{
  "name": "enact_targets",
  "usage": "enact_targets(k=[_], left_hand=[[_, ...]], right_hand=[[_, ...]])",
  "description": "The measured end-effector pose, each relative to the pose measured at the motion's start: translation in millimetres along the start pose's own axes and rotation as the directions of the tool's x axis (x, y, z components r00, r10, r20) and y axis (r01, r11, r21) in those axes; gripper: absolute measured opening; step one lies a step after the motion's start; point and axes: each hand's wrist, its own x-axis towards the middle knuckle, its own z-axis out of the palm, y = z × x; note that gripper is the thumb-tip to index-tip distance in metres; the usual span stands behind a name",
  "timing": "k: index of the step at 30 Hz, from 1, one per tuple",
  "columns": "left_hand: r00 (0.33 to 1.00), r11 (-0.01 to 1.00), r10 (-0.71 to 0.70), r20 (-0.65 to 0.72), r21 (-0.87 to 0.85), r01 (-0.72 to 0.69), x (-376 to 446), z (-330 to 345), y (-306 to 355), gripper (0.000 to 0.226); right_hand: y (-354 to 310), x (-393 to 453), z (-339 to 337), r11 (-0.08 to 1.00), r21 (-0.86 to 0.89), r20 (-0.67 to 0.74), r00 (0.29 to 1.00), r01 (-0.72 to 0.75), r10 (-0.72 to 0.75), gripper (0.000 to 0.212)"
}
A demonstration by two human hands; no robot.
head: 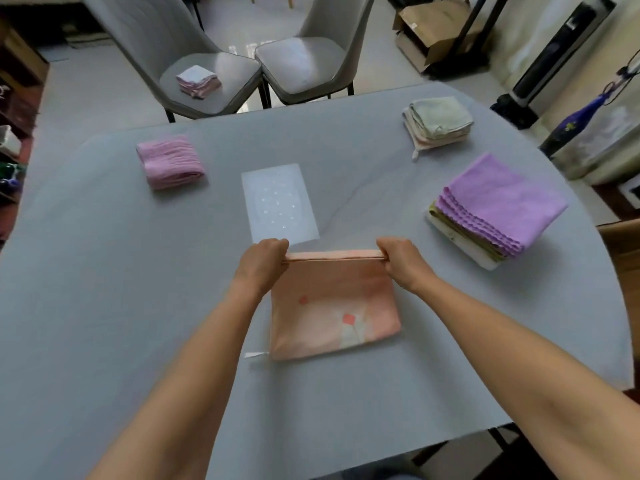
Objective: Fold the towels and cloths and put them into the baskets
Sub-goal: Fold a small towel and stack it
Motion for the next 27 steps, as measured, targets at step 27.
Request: enact_targets(k=[27], left_hand=[[0.800, 0.795, 0.600, -0.001, 0.111, -0.596, -116.5, 81.0, -19.5, 0.032]], right_hand=[[55.5, -104.9, 55.3, 0.542, -0.544, 0.234, 0.736, 0.640, -0.635, 0.020]])
